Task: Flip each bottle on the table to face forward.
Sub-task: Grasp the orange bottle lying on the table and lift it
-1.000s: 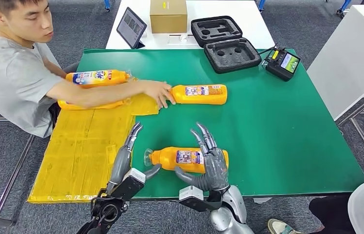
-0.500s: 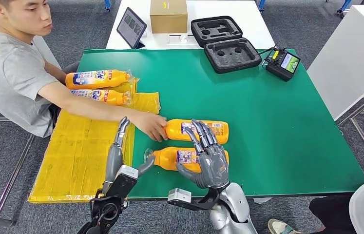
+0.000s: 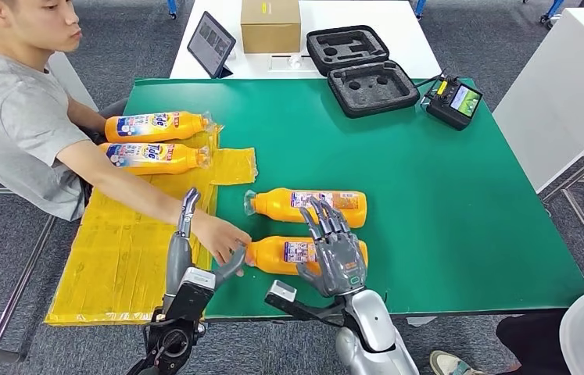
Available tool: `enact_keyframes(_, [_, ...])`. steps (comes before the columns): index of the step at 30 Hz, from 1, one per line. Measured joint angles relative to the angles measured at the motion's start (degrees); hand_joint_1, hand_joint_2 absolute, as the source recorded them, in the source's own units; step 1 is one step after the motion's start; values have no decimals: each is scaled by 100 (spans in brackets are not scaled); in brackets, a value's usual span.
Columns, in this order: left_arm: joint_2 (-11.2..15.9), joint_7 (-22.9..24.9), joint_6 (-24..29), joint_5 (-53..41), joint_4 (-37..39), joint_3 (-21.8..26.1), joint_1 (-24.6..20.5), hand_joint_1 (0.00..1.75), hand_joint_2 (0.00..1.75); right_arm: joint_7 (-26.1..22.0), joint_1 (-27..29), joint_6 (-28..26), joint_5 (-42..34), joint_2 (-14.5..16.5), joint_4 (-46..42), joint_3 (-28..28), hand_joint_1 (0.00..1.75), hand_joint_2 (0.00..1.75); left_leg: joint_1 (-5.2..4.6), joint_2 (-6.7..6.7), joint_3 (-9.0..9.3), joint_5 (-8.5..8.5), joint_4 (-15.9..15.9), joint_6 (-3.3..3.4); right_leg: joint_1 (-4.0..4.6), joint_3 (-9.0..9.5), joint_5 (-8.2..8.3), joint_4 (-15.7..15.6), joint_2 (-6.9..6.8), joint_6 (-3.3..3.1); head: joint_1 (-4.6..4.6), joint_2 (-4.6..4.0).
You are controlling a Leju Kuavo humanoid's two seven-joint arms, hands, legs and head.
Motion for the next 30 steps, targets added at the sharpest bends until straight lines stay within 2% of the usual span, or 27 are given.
enact_keyframes(7, [15, 0, -99, 62, -32, -77, -22, 0, 175, 786, -253, -12, 139, -151, 691, 190, 0, 175, 0, -1, 1, 0, 0, 0, 0, 1, 0, 0, -2, 0, 1, 0])
enact_keyframes(12, [16, 0, -180, 55, -18, -100, -50, 0, 175, 1159, -324, 53, 139, -256, 977, 302, 0, 175, -1, -1, 1, 1, 1, 0, -1, 0, 0, 0, -3, 0, 1, 0])
enact_keyframes(30, [10, 0, -280, -34, 174, -219, -248, 0, 175, 1296, -489, 422, -106, -403, 1313, 449, 0, 175, 0, 0, 10, 1, 0, 0, 0, 6, 1, 0, -1, 0, 1, 0])
